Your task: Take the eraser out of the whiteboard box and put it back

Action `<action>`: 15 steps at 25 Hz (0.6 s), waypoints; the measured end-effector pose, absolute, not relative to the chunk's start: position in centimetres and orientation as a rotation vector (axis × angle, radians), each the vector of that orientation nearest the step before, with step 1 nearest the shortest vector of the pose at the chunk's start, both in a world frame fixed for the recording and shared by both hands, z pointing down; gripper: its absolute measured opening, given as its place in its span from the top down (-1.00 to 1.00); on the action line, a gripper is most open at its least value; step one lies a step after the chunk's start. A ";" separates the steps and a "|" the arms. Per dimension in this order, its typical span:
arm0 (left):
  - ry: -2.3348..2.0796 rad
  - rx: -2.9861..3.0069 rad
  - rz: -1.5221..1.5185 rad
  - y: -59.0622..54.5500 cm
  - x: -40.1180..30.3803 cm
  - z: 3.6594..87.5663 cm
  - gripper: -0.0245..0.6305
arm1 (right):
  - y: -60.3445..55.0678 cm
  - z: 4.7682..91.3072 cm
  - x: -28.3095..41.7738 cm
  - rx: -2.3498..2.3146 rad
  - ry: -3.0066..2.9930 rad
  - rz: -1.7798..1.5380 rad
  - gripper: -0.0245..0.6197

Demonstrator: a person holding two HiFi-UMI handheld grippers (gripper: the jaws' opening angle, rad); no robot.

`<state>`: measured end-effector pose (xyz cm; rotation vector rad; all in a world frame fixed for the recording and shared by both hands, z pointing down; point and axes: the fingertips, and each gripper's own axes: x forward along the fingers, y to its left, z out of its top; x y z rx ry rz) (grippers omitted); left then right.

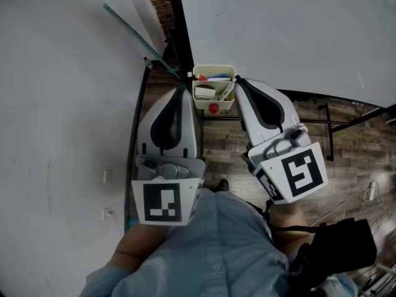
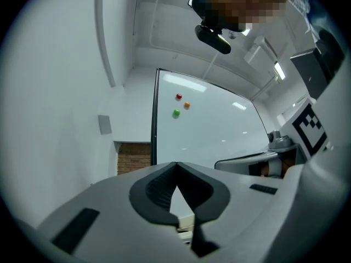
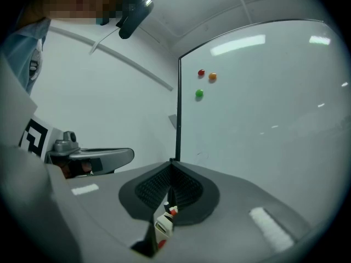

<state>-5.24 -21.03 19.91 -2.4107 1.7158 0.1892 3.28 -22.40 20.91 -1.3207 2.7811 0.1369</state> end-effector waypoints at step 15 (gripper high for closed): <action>1.711 -2.406 0.174 -22.0 -5.3 20.0 0.91 | -23.5 20.9 3.1 -1.313 2.774 0.134 0.92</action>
